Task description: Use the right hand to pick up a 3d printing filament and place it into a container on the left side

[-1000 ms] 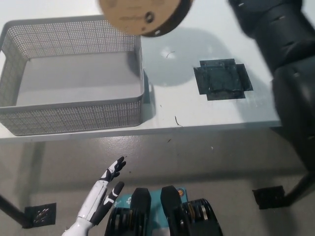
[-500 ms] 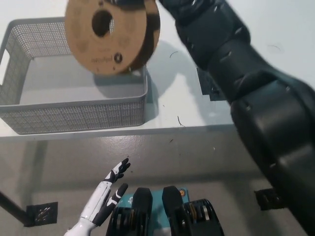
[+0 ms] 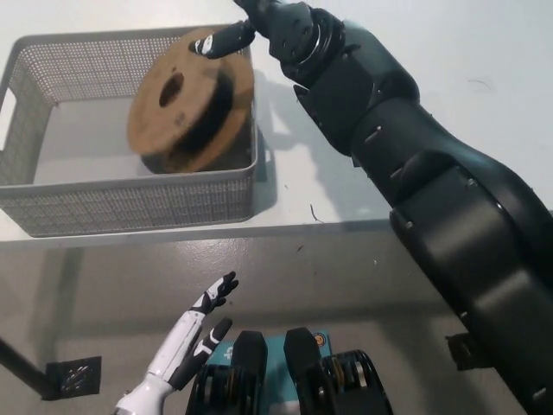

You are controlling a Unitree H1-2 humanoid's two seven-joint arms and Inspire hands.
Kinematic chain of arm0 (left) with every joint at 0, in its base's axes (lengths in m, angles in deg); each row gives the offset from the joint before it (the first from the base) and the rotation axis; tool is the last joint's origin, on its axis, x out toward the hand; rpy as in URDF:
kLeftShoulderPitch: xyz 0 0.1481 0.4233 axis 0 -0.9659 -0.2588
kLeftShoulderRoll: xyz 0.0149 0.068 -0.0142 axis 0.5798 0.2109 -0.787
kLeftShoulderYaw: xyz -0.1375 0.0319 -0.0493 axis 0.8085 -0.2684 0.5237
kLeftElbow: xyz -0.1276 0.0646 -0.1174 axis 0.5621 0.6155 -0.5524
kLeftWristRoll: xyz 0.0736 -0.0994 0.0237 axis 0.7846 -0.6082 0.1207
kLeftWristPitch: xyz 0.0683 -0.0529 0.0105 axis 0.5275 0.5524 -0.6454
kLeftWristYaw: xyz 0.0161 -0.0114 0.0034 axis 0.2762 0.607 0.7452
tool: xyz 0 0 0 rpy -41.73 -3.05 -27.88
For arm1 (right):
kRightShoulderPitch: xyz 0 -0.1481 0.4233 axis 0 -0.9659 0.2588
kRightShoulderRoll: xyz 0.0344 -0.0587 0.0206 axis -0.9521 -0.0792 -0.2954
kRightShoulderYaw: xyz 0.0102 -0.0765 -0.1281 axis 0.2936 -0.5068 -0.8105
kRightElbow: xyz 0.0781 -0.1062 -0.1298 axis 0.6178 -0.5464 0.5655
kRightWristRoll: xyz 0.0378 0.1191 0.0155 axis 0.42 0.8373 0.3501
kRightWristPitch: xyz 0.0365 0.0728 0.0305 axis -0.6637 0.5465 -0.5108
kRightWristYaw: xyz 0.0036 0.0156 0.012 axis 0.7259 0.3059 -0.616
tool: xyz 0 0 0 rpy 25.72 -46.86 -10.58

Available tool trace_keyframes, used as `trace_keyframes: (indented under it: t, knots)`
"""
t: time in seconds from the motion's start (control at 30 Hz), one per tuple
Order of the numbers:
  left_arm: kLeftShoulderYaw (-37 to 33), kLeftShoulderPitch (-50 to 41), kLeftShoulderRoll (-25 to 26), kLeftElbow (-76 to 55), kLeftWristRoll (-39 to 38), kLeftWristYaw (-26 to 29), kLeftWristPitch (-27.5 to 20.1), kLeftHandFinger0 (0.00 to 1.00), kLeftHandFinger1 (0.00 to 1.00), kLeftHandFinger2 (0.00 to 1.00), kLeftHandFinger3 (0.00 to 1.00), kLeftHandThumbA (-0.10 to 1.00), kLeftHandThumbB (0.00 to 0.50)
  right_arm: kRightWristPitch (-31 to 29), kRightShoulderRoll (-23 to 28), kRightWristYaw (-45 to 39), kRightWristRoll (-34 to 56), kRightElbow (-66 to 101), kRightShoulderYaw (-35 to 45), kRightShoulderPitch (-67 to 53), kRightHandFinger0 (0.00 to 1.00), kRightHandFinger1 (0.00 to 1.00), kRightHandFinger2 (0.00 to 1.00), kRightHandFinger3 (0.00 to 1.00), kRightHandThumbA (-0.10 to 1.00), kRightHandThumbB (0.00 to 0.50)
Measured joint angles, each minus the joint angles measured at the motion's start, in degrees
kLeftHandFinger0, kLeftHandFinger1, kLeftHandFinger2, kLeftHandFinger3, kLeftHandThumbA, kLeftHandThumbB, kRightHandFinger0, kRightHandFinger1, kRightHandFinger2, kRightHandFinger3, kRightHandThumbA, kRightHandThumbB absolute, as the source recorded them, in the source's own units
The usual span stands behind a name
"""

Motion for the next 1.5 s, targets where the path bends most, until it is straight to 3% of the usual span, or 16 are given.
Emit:
trace_keyframes:
  t: [0.17, 0.23, 0.3, 0.4, 0.5, 0.53, 0.63, 0.7, 0.77, 0.83, 1.03, 1.1, 1.2, 1.23, 1.5]
  knots:
    - [-0.41, 0.69, 0.05, 0.08, 0.12, -0.02, 0.2, 1.0, 1.0, 1.0, 1.0, 1.0, 0.379, -2.4, 0.19, -1.42, 0.64, 0.1, 1.16, 0.49, 1.0, 1.0, 1.0, 1.0, 0.96, 0.5]
    - [-0.52, 0.69, 0.03, 0.22, 0.13, -0.02, 0.33, 1.0, 1.0, 1.0, 1.0, 1.0, 0.375, -3.77, 0.67, -1.5, 1.16, 0.41, 2.36, 1.02, 1.0, 1.0, 1.0, 1.0, 0.9, 0.5]
    - [-0.6, 0.69, 0.02, 0.4, 0.13, -0.02, 0.38, 1.0, 1.0, 1.0, 1.0, 1.0, 0.379, -5.0, 1.35, -1.54, 2.01, 0.79, 4.33, 1.79, 1.0, 1.0, 1.0, 1.0, 1.0, 0.5]
    - [-0.62, 0.69, 0.0, 0.54, 0.1, -0.02, 0.39, 1.0, 1.0, 1.0, 1.0, 1.0, 0.375, -6.53, 3.32, -2.19, 3.64, 3.64, 7.49, 2.84, 1.0, 1.0, 1.0, 1.0, 0.98, 0.425]
    - [-0.56, 0.61, 0.02, 0.6, 0.1, 0.01, 0.42, 1.0, 1.0, 1.0, 1.0, 1.0, 0.372, -6.82, 6.68, -3.44, 4.47, 11.15, 9.18, 2.5, 1.0, 1.0, 1.0, 1.0, 1.0, 0.463]
    - [-0.57, 0.59, 0.02, 0.65, 0.1, 0.0, 0.42, 1.0, 1.0, 1.0, 1.0, 1.0, 0.372, -6.79, 7.43, -3.74, 4.47, 13.09, 9.24, 2.0, 1.0, 1.0, 1.0, 1.0, 1.0, 0.426]
    - [-0.57, 0.57, 0.01, 0.84, 0.11, 0.01, 0.43, 1.0, 1.0, 1.0, 1.0, 1.0, 0.374, -6.61, 9.94, -4.62, 4.45, 20.07, 9.38, -0.72, 1.0, 1.0, 1.0, 1.0, 1.0, 0.4]
    - [-0.58, 0.57, -0.01, 1.08, 0.11, 0.01, 0.43, 1.0, 1.0, 1.0, 1.0, 1.0, 0.371, -6.3, 11.3, -5.11, 4.45, 24.36, 9.49, -3.22, 1.0, 1.0, 1.0, 1.0, 1.0, 0.424]
    - [-0.58, 0.56, -0.02, 1.63, 0.11, 0.01, 0.44, 1.0, 1.0, 1.0, 1.0, 1.0, 0.369, -5.7, 12.69, -5.56, 4.46, 29.14, 9.82, -7.02, 1.0, 1.0, 1.0, 1.0, 1.0, 0.35]
    - [-0.58, 0.55, -0.03, 2.1, 0.11, 0.01, 0.46, 1.0, 1.0, 1.0, 1.0, 1.0, 0.36, -5.27, 13.7, -5.84, 4.47, 32.87, 10.11, -10.67, 1.0, 1.0, 1.0, 1.0, 1.0, 0.4]
    - [-0.58, 0.42, -0.09, 2.83, 0.11, 0.02, 0.6, 1.0, 1.0, 1.0, 1.0, 1.0, 0.354, -4.24, 16.58, -6.44, 4.53, 44.4, 11.03, -25.22, 1.0, 1.0, 1.0, 1.0, 1.0, 0.429]
    - [-0.58, 0.34, -0.09, 2.98, 0.12, 0.02, 0.65, 1.0, 1.0, 1.0, 1.0, 1.0, 0.351, -4.02, 17.32, -6.54, 4.6, 48.12, 11.41, -31.0, 1.0, 1.0, 1.0, 1.0, 1.0, 0.353]
    - [-0.58, 0.23, -0.13, 3.38, 0.12, 0.02, 0.68, 1.0, 1.0, 1.0, 1.0, 1.0, 0.365, -3.54, 18.03, -6.56, 4.63, 53.33, 11.88, -40.02, 1.0, 1.0, 1.0, 1.0, 1.0, 0.424]
    - [-0.59, 0.19, -0.14, 3.51, 0.12, 0.02, 0.7, 1.0, 1.0, 1.0, 1.0, 1.0, 0.368, -3.41, 18.13, -6.56, 4.64, 54.73, 11.94, -43.01, 1.0, 1.0, 1.0, 1.0, 1.0, 0.489]
    - [-0.6, -0.25, -0.32, 4.32, 0.12, 0.02, 0.77, 1.0, 1.0, 1.0, 1.0, 1.0, 0.393, -3.14, 17.55, -6.54, 4.59, 68.91, 11.1, -66.17, 1.0, 1.0, 1.0, 1.0, 1.0, 0.5]
